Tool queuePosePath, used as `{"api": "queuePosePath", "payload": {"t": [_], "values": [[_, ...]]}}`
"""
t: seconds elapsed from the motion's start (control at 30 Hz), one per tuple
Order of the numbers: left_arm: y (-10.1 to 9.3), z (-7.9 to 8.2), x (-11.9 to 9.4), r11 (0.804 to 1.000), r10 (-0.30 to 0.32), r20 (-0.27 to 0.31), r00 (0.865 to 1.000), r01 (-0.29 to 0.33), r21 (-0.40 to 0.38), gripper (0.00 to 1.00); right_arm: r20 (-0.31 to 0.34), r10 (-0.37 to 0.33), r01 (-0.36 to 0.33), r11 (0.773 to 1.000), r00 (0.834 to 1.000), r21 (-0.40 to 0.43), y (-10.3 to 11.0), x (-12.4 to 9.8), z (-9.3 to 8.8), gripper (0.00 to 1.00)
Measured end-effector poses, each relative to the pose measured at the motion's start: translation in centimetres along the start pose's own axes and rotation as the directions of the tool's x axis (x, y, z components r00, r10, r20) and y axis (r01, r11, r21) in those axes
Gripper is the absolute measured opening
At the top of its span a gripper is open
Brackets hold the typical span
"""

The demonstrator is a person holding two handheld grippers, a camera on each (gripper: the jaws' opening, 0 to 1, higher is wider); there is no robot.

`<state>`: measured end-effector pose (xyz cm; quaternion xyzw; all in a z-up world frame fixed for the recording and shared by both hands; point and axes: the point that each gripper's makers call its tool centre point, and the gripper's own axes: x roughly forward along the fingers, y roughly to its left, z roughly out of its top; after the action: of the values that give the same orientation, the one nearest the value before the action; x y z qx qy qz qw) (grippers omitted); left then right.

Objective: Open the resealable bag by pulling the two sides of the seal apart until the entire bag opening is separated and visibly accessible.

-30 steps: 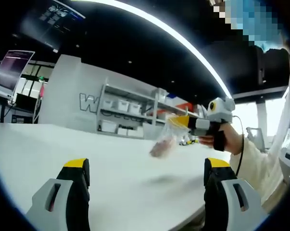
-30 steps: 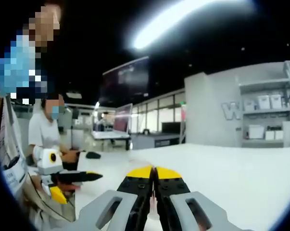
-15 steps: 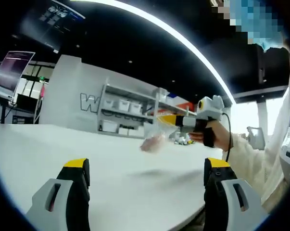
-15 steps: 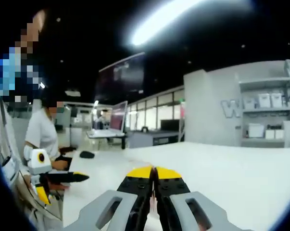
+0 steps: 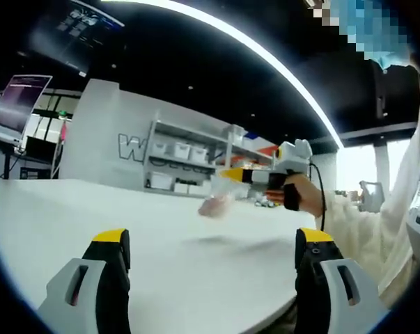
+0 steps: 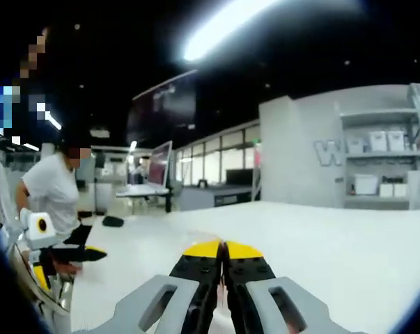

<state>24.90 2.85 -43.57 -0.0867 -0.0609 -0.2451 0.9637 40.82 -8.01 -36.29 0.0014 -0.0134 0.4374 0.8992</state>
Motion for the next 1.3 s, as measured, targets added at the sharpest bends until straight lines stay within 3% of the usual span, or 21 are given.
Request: {"api": "queuePosePath", "payload": {"t": [1.0, 1.3], "values": [[0.7, -0.4, 0.2, 1.0, 0.012, -0.01, 1.0, -0.012, -0.014, 0.97, -0.029, -0.062, 0.061, 0.997, 0.998, -0.055, -4.2, 4.2, -0.7, 0.0], [0.8, -0.4, 0.1, 1.0, 0.016, -0.008, 1.0, -0.016, -0.018, 0.97, -0.023, -0.079, 0.077, 0.995, 0.997, -0.059, -5.6, 5.7, 0.0, 0.0]]}}
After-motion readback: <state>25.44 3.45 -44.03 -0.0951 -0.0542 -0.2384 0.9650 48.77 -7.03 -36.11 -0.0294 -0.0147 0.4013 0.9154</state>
